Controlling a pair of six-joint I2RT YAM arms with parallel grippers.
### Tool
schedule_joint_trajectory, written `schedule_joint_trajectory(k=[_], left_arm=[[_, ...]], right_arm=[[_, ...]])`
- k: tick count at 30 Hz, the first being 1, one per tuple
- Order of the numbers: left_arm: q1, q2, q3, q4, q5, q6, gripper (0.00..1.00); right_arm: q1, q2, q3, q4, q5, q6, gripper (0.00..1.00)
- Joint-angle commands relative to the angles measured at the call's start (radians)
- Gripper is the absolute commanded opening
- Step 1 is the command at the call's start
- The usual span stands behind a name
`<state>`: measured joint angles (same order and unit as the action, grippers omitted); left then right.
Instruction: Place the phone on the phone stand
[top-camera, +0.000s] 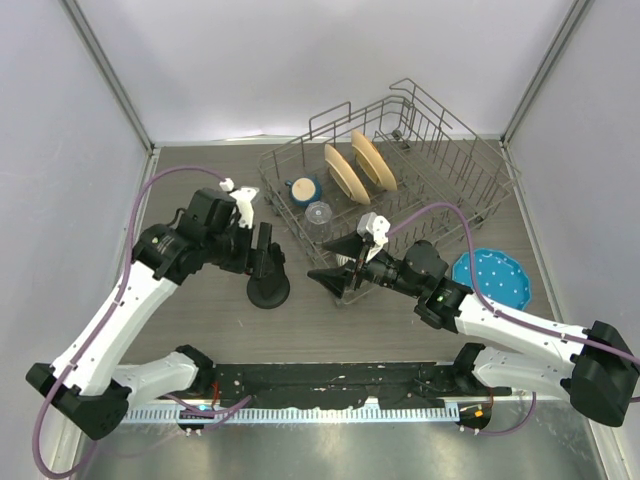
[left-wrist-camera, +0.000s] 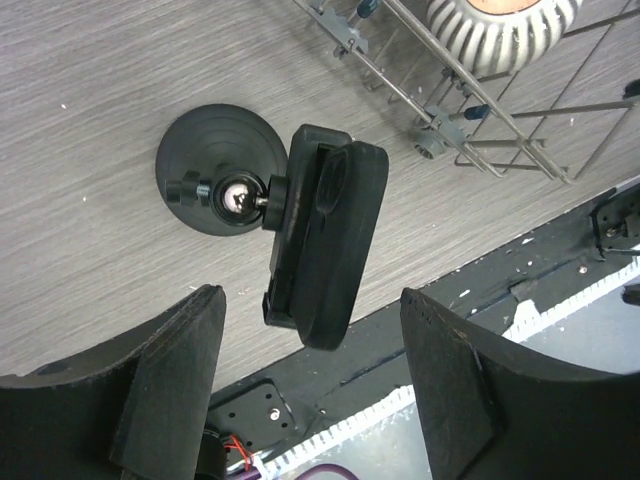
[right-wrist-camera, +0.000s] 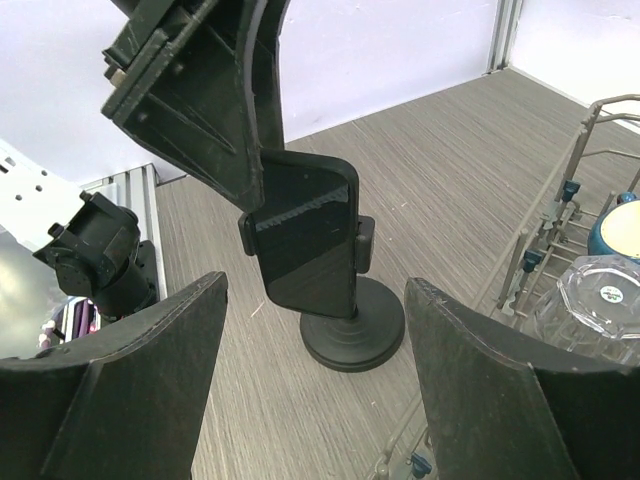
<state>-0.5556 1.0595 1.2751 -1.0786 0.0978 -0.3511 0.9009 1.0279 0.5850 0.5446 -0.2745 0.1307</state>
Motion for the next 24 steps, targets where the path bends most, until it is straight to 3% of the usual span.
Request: schedule_joint_trajectory(k=[1, 6, 10, 15, 18, 22, 24], left_arm=[[0.003, 0.042, 0.053, -0.018, 0.016, 0.067, 0.73], [0.003, 0.092, 0.085, -0.006, -0.018, 0.081, 0.64], [0.003, 0.138, 0.101, -0.030, -0.038, 0.096, 0.49], [0.002, 0.094, 0.035, -0.001, -0.083, 0.060, 0.38], [0.003, 0.076, 0.014, 0.002, -0.089, 0.037, 0.26], [0.000, 0.059, -0.014, 0.002, -0.200, -0.031, 0.00], [-0.019, 0.042, -0.042, 0.020, -0.288, -0.106, 0.00]], right_arm=[[-0.003, -0.006, 0.001, 0.038, -0.002, -0.009, 0.77], [-0.003, -0.009, 0.004, 0.035, -0.006, -0.008, 0.76], [-0.003, -0.005, 0.003, 0.031, 0.000, -0.016, 0.76], [-0.003, 0.009, 0.006, 0.037, -0.011, -0.006, 0.77], [-0.003, 0.009, 0.004, 0.041, -0.014, -0.003, 0.76], [-0.003, 0.015, 0.003, 0.043, 0.000, -0.006, 0.76], [-0.003, 0.023, 0.004, 0.046, -0.003, -0.005, 0.76]])
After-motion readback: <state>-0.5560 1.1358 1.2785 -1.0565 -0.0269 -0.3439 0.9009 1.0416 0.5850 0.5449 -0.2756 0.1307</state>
